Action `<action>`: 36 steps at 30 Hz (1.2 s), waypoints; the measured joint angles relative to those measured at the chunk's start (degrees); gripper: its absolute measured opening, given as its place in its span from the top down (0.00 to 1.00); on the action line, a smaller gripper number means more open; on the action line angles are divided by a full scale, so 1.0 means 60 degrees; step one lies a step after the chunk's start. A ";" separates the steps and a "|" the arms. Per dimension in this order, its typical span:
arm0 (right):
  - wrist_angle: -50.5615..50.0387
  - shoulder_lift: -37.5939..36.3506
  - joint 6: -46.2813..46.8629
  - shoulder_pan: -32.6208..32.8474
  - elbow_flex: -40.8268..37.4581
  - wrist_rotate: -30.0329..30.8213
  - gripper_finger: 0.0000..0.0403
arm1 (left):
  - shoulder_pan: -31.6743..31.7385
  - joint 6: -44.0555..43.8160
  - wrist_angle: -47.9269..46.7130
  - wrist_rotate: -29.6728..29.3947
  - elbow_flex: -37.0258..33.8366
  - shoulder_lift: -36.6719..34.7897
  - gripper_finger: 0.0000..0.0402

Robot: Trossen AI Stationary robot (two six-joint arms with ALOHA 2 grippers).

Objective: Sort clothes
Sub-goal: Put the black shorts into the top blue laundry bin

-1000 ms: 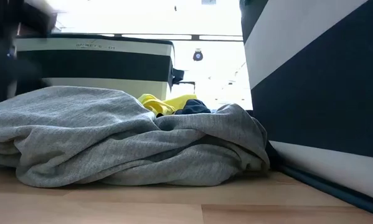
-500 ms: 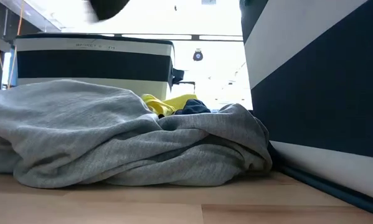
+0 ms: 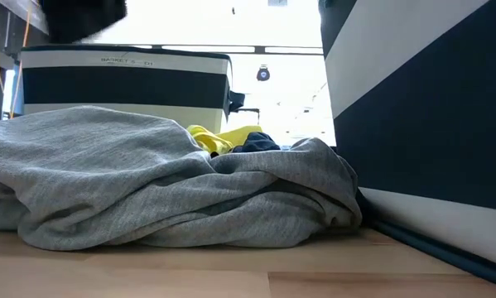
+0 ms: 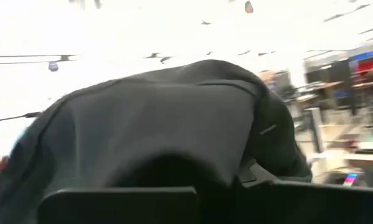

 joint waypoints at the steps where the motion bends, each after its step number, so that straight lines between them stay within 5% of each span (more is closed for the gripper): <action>1: 0.0024 0.0000 0.0000 0.0000 0.0000 0.0003 0.53 | 0.0286 -0.0105 -0.0217 0.0011 0.0007 0.0007 1.00; 12: 0.0258 -0.0004 0.0048 0.0001 0.0000 -0.0003 0.53 | 0.4651 -0.3325 -0.4128 0.2599 -0.0007 0.1372 1.00; 20: -0.0503 -0.0004 0.0752 0.0385 0.0004 -0.0055 0.53 | 0.7697 -0.4507 -0.6341 0.5714 -0.0763 0.3072 1.00; 25: -0.1416 -0.0004 0.1432 0.0867 0.0004 -0.0055 0.53 | 0.8298 -0.5167 -0.7553 0.7439 -0.2407 0.3939 1.00; 36: -0.2213 -0.0004 0.2318 0.1426 0.0004 0.0083 0.53 | 0.8373 -0.6386 -0.7192 0.8511 -0.6454 0.5590 0.90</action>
